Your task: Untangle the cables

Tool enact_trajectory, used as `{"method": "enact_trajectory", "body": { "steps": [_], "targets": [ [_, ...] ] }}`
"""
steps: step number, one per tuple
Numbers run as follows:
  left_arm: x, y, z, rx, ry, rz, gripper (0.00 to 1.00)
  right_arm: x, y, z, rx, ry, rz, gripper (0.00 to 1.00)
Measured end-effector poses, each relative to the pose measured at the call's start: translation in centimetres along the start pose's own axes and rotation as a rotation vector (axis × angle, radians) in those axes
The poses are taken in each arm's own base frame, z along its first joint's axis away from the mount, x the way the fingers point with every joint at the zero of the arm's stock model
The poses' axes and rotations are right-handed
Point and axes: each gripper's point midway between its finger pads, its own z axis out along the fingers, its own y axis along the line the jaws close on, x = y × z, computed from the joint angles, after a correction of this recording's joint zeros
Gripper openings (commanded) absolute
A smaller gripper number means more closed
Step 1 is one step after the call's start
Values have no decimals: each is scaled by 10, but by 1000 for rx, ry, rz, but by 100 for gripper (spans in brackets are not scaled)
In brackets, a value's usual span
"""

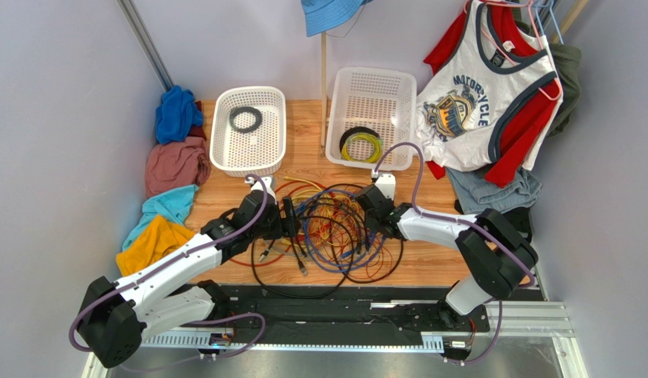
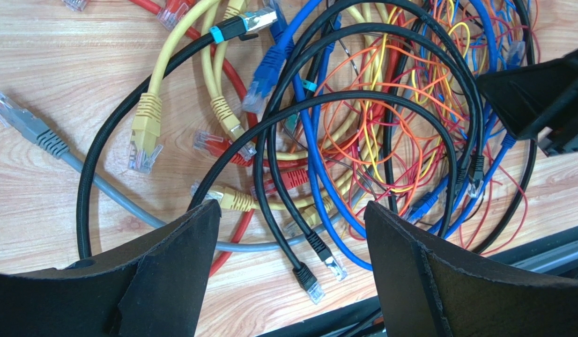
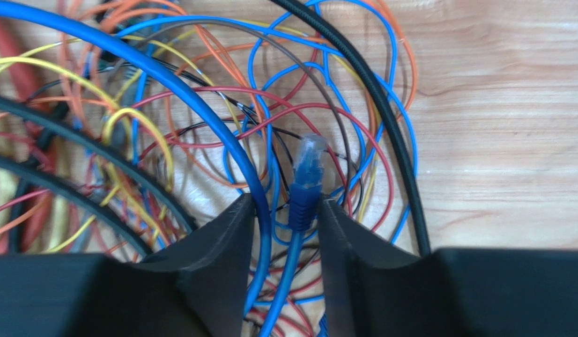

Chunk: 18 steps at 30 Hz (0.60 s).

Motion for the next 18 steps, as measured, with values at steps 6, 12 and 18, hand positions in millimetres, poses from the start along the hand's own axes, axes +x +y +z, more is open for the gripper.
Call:
{"method": "enact_trajectory", "body": {
  "steps": [6, 12, 18],
  "targets": [
    [-1, 0, -1, -2, -3, -7, 84, -6, 16, 2, -41, 22, -4, 0],
    [-13, 3, -14, -10, -69, -14, 84, -58, 50, -85, -201, -122, -58, 0],
    [-35, 3, -28, -20, -158, -32, 83, -177, 77, -231, -468, -435, 44, 0]
  ]
}}
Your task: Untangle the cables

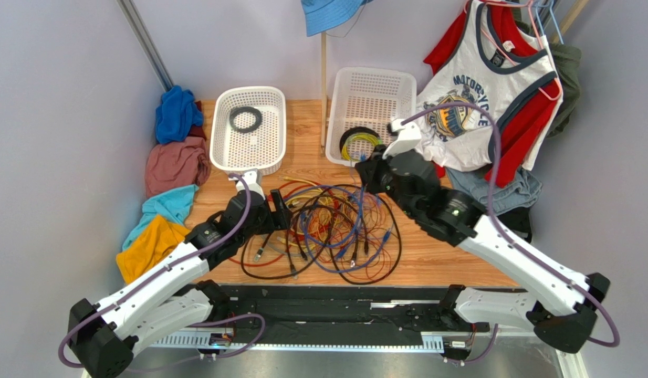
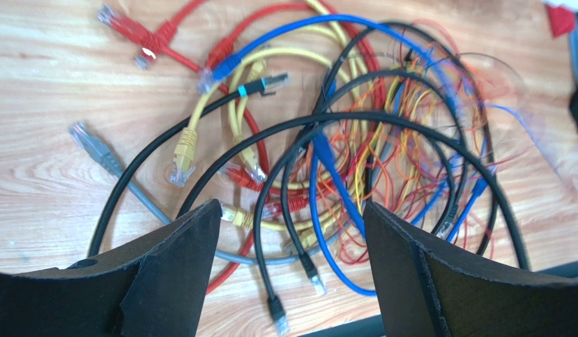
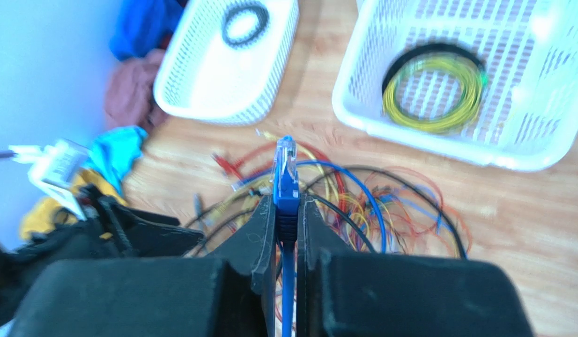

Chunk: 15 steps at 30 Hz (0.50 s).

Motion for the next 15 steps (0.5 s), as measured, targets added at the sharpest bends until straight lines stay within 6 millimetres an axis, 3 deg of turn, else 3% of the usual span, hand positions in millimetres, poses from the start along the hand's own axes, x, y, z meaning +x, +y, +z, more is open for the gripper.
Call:
{"method": "enact_trajectory", "body": {
  "steps": [2, 4, 10, 15],
  "targets": [
    [-9, -1, -4, -7, -28, -10, 84, -28, 5, -18, -26, -51, 11, 0],
    [-17, -2, -7, -13, -54, -21, 84, -38, 5, -29, -37, -62, 7, 0],
    [-39, -17, -18, 56, -129, -48, 84, -26, 4, -38, -56, -1, -36, 0],
    [-64, -73, -43, 354, -208, -23, 84, -18, 3, -38, -56, 26, -51, 0]
  ]
}}
